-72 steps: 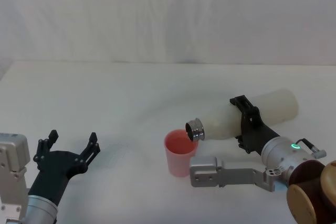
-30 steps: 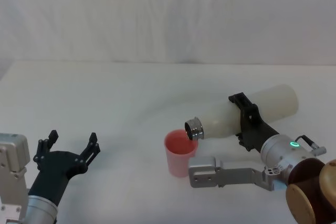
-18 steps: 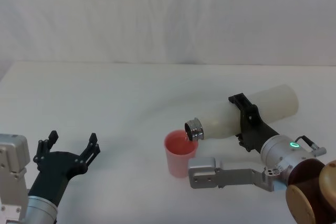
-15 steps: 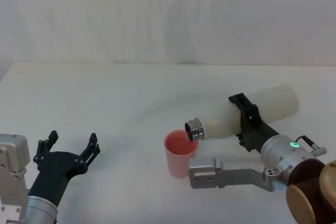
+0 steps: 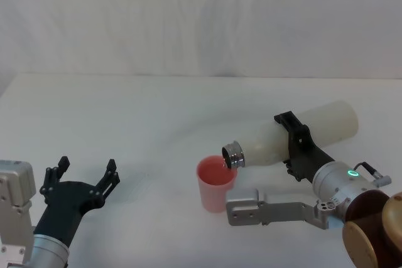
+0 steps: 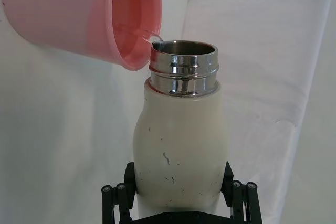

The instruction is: Grasp the thermos with one hand and pour water into the cup lid.

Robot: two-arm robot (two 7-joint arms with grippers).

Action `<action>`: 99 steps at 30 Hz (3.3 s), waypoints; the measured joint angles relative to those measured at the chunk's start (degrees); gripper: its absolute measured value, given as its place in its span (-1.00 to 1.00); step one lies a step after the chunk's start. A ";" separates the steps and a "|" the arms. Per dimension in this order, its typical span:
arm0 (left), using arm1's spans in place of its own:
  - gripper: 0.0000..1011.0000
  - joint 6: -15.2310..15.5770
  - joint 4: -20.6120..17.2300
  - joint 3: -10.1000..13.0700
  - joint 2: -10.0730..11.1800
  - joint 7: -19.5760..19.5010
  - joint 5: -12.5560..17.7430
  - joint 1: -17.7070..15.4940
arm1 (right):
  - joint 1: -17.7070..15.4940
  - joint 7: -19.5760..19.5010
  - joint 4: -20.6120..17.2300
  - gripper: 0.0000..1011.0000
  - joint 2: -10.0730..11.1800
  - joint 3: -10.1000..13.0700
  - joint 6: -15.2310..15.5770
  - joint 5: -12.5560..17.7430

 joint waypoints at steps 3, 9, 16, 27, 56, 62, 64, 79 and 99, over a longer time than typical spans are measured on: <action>0.98 0.00 0.00 0.00 0.00 0.00 0.00 0.00 | 0.01 0.03 0.00 0.89 0.00 0.00 0.01 -0.04; 0.98 0.00 0.00 0.00 0.00 0.00 0.00 0.00 | 0.09 0.03 0.04 0.89 -0.02 -0.02 0.01 -0.08; 0.98 0.00 0.00 0.00 0.00 0.00 0.00 0.00 | 0.22 0.07 0.12 0.89 -0.02 -0.06 0.00 -0.18; 0.98 0.00 0.00 0.00 0.00 0.00 0.00 0.00 | 0.27 0.10 0.25 0.89 0.02 -0.14 -0.02 -0.36; 0.98 0.00 0.00 0.00 0.00 0.00 0.00 0.00 | 0.46 0.27 0.38 0.89 0.04 -0.32 0.00 -0.80; 0.98 0.00 0.00 0.00 0.00 0.00 0.00 0.00 | 0.50 0.19 0.51 0.89 0.00 -0.31 -0.03 -0.79; 0.98 0.00 0.00 0.00 0.00 0.00 0.00 0.00 | 0.53 0.17 0.58 0.89 -0.03 -0.31 -0.03 -0.78; 0.98 0.00 0.00 0.00 0.00 0.00 0.00 0.00 | 0.41 -0.54 1.15 0.89 -0.65 -0.18 -0.01 -0.15; 0.98 0.00 0.00 0.00 0.00 0.00 0.00 0.00 | -5.06 -7.41 -0.51 0.89 -4.25 7.67 -0.02 11.97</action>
